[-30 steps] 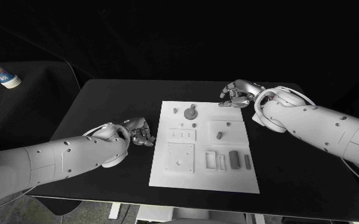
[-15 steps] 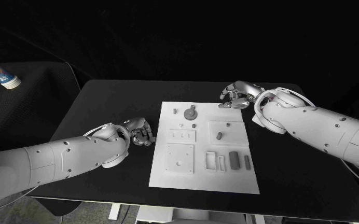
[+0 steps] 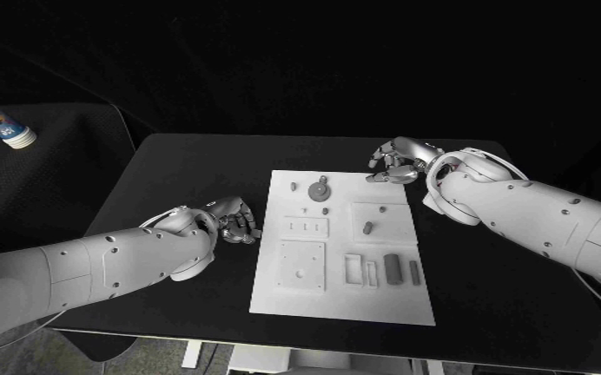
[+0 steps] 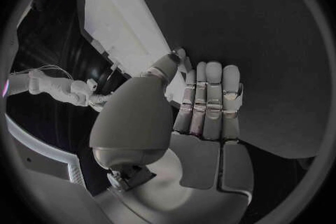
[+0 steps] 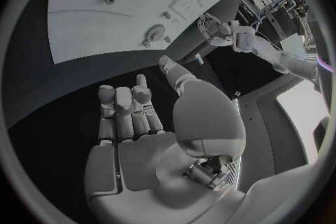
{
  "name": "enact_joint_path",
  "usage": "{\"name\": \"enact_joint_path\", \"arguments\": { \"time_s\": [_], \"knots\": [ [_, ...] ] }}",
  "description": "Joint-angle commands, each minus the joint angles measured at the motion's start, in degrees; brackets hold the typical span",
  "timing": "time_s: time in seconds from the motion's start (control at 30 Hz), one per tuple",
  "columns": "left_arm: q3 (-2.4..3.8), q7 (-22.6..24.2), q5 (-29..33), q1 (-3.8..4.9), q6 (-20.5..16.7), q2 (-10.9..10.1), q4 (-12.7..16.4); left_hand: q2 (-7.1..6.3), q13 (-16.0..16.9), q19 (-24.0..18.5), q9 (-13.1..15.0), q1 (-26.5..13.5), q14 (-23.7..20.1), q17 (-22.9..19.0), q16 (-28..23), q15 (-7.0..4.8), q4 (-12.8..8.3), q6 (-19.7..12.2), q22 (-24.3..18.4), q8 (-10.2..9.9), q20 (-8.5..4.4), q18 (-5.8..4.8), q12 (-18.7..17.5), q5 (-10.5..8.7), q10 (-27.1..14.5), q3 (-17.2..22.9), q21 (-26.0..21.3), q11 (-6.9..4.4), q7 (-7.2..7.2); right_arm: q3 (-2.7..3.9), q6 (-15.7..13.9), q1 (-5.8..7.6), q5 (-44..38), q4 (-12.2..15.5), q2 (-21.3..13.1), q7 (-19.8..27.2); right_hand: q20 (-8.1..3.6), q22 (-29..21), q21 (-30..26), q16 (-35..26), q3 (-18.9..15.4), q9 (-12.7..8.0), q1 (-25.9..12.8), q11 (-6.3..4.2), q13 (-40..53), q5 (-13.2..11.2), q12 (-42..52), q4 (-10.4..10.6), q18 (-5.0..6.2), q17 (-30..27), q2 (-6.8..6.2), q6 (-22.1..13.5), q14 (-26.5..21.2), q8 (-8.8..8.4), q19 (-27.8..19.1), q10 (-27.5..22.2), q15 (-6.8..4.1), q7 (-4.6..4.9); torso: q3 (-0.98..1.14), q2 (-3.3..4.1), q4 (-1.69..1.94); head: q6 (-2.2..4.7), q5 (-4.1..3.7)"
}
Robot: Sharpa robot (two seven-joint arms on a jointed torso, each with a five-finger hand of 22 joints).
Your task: Assemble the parts on the task board
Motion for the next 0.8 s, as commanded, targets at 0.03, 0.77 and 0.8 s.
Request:
{"name": "enact_joint_path", "arguments": {
  "time_s": [0.03,0.77,0.8],
  "knots": [
    [-0.41,-1.61,0.77,-0.52,2.04,-0.05,-0.39,-0.09,-0.33,-0.41,-0.45,-0.9,-0.46,0.1,0.15,0.13,-0.11,-0.64,0.12,-0.39,0.06,0.48,0.35,-0.4,-1.86,-1.22,0.34,1.17,-0.12,0.02,0.8,-0.05,-0.1,-0.02,0.0,0.41,0.1,-0.07,2.21,0.0,0.1,0.09,-0.04,0.04,-0.1,0.04,-0.3,0.04,-0.28,-0.07,0.36,0.1,-0.44,0.11,-0.37,-0.45,-0.15,0.39,0.02,-0.01,-0.03,0.03,0.01],
    [-0.41,0.03,-2.06,-0.52,3.99,0.83,-1.52,1.73,-0.19,0.04,0.11,2.34,-0.16,0.33,1.0,-0.21,-0.22,3.18,0.4,1.8,-0.3,0.69,2.08,-0.06,-1.59,-0.33,0.92,0.2,-1.57,0.02,1.19,-0.07,-0.09,0.0,-0.02,0.34,0.1,-0.09,2.21,0.0,0.11,0.09,-0.1,0.05,-0.12,0.04,-0.3,0.08,-0.29,-0.09,0.4,0.13,-0.44,0.12,-0.37,-0.44,-0.15,0.39,0.02,0.02,-0.05,-0.23,-0.2],
    [-0.41,0.25,-2.56,-0.52,4.0,0.94,-1.66,1.79,-0.19,0.05,0.17,2.56,-0.14,0.34,1.05,-0.23,-0.22,3.56,0.41,1.96,-0.31,0.68,2.19,-0.06,-1.55,-0.22,0.94,0.19,-1.62,0.02,1.19,-0.07,-0.09,0.0,-0.03,0.34,0.1,-0.09,2.21,0.0,0.11,0.09,-0.11,0.05,-0.12,0.04,-0.3,0.08,-0.29,-0.09,0.4,0.13,-0.44,0.12,-0.37,-0.44,-0.15,0.39,0.02,0.02,-0.05,-0.26,-0.22]
  ]
}}
